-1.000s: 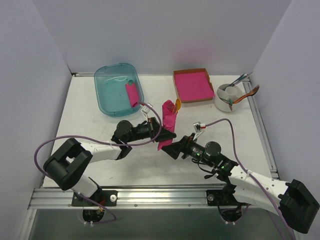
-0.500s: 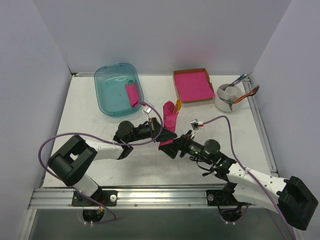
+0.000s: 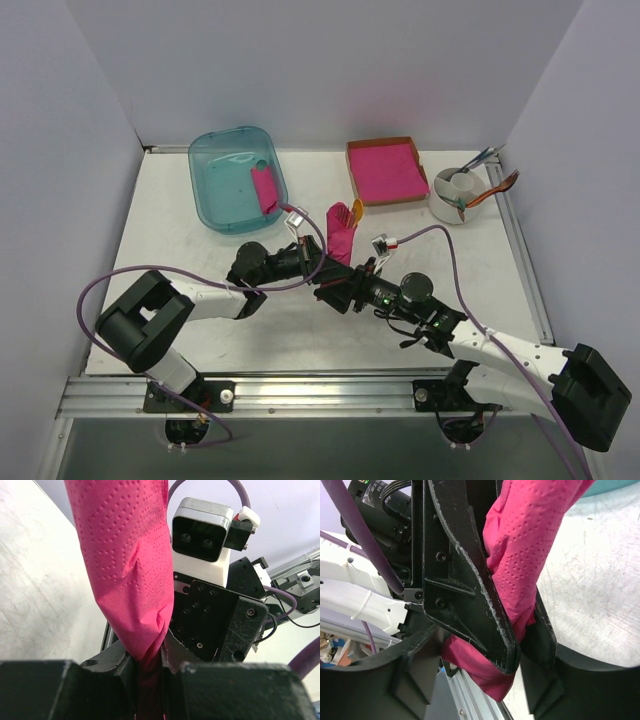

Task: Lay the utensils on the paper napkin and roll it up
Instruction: Roll the napkin.

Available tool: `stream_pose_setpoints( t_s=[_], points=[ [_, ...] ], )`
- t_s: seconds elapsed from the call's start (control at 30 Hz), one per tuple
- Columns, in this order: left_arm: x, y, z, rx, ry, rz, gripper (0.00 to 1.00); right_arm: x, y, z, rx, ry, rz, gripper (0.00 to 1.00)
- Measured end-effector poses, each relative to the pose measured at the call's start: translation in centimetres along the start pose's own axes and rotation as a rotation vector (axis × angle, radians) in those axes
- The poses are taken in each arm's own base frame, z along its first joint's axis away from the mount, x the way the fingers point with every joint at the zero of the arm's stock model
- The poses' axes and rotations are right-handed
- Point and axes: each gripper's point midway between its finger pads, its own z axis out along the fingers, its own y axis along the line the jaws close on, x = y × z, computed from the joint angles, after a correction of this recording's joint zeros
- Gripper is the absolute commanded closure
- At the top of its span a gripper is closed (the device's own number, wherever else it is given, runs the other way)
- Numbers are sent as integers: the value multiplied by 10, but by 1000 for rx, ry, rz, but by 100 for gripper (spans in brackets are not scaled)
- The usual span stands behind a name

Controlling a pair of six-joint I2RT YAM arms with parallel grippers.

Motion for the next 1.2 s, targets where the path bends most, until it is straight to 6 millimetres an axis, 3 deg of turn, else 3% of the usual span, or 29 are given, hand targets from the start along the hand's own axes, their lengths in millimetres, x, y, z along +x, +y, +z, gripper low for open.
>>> stream_pose_setpoints(
  t_s=[0.37, 0.47, 0.53, 0.63, 0.67, 0.73, 0.8, 1.17, 1.2],
  points=[
    [4, 3, -1, -59, 30, -6, 98, 6, -2, -7, 26, 32, -11, 83],
    [4, -3, -2, -65, 36, 20, 98, 4, 2, -8, 20, 35, -12, 86],
    [2, -7, -2, -68, 38, 36, 98, 2, 5, -8, 15, 33, -13, 81],
    [2, -6, -1, -78, 42, 40, 98, 2, 6, -8, 14, 31, -20, 58],
    [2, -4, -2, -86, 45, 37, 98, 2, 4, -8, 20, 34, -21, 43],
    [4, 0, -3, -104, 51, 25, 98, 5, 0, -8, 36, 43, -26, 38],
    [4, 2, -4, -113, 53, 19, 98, 6, -2, -9, 44, 50, -31, 39],
    [6, 9, -5, -142, 58, 15, 98, 9, -4, -10, 58, 65, -37, 90],
    [6, 9, -5, -141, 59, 23, 98, 9, -5, -10, 60, 66, -32, 90]
  ],
)
